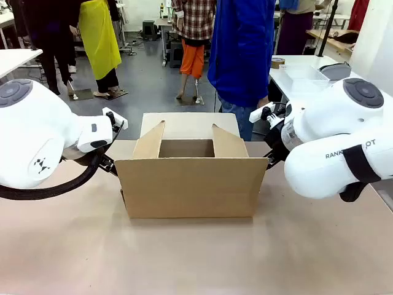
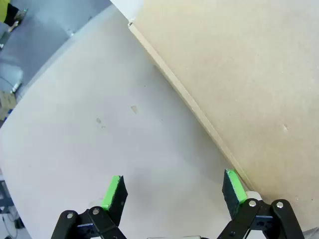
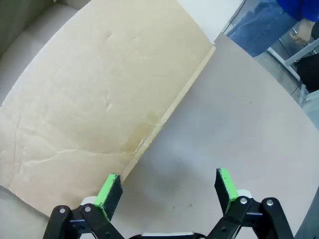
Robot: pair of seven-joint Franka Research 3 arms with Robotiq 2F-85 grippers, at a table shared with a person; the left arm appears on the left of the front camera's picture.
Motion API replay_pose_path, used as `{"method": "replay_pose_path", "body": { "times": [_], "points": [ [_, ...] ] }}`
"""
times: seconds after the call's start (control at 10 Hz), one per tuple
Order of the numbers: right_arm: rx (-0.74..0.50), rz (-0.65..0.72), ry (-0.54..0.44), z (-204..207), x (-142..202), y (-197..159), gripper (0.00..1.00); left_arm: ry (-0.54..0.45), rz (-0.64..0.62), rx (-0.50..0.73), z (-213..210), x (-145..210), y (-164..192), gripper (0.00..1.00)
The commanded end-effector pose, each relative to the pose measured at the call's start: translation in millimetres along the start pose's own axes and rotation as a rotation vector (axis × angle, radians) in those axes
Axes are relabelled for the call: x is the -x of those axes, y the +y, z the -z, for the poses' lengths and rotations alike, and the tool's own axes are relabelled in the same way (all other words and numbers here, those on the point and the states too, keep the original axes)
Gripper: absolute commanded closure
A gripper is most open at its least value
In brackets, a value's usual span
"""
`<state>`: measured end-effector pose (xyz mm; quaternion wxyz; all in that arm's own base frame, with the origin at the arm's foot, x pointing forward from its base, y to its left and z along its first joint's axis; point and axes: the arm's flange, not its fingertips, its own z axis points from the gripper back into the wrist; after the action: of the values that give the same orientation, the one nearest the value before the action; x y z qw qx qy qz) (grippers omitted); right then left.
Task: Pack the gift set into the box.
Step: Place both hands on the side flaps of the Package Box and spread them outward.
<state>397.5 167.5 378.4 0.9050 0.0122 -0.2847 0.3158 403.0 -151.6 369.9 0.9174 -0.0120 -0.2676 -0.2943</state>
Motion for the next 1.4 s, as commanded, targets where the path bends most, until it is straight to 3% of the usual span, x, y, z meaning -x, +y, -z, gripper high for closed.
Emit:
{"method": "replay_pose_path", "body": {
  "times": [0.0, 1.3],
  "points": [
    [0.000, 0.000, 0.000, 0.0, 0.0, 0.0, 0.00, 0.000, 0.000, 0.000, -0.1, -0.1, -0.1, 0.00],
    [0.000, 0.000, 0.000, 0.0, 0.0, 0.0, 0.00, 0.000, 0.000, 0.000, 0.0, 0.0, -0.1, 0.00]
  ]
}}
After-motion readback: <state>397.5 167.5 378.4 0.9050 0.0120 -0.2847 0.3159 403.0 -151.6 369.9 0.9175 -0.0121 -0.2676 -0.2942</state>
